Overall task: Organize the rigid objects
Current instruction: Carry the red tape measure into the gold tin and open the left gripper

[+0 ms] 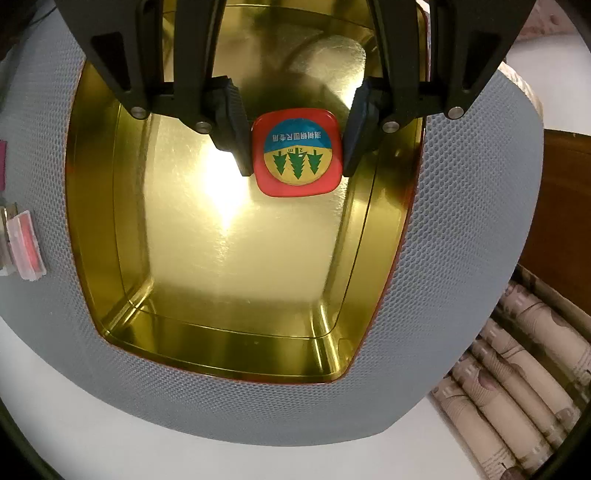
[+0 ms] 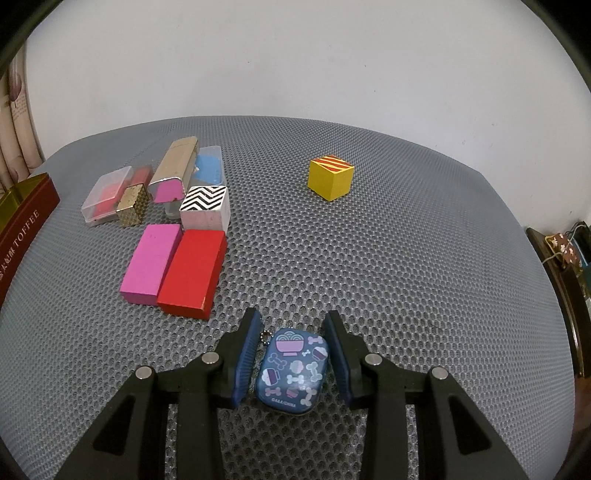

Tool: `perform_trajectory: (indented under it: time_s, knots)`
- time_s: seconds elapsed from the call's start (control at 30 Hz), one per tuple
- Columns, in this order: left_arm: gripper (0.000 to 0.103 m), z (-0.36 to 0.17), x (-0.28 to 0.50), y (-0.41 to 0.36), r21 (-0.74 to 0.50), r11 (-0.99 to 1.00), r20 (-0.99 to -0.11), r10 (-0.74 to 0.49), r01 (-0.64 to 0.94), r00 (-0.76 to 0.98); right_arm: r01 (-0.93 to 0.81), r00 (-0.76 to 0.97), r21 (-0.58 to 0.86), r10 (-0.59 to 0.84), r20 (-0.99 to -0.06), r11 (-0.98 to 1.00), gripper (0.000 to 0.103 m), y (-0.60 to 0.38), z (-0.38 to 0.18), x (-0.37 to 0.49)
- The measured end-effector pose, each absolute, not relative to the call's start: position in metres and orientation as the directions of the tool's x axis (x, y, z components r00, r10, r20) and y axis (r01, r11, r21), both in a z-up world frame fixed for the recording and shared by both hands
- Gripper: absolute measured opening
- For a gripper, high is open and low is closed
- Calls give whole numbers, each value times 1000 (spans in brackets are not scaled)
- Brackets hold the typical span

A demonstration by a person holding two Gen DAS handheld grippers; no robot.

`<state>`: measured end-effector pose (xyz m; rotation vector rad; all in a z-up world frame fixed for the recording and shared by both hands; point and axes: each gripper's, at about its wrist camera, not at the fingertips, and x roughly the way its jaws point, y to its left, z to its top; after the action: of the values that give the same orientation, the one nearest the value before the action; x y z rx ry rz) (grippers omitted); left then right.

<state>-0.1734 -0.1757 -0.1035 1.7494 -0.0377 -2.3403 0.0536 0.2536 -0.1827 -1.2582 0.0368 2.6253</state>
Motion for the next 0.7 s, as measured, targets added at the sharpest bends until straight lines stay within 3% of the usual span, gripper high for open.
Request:
perform_trajectory:
  time_s: [0.7]
  knots:
    - [45,-102,-171,-179,158,-974,-941,-199,161,-275,-218,-605,-77,196,-772,-973,37,254,-183,53]
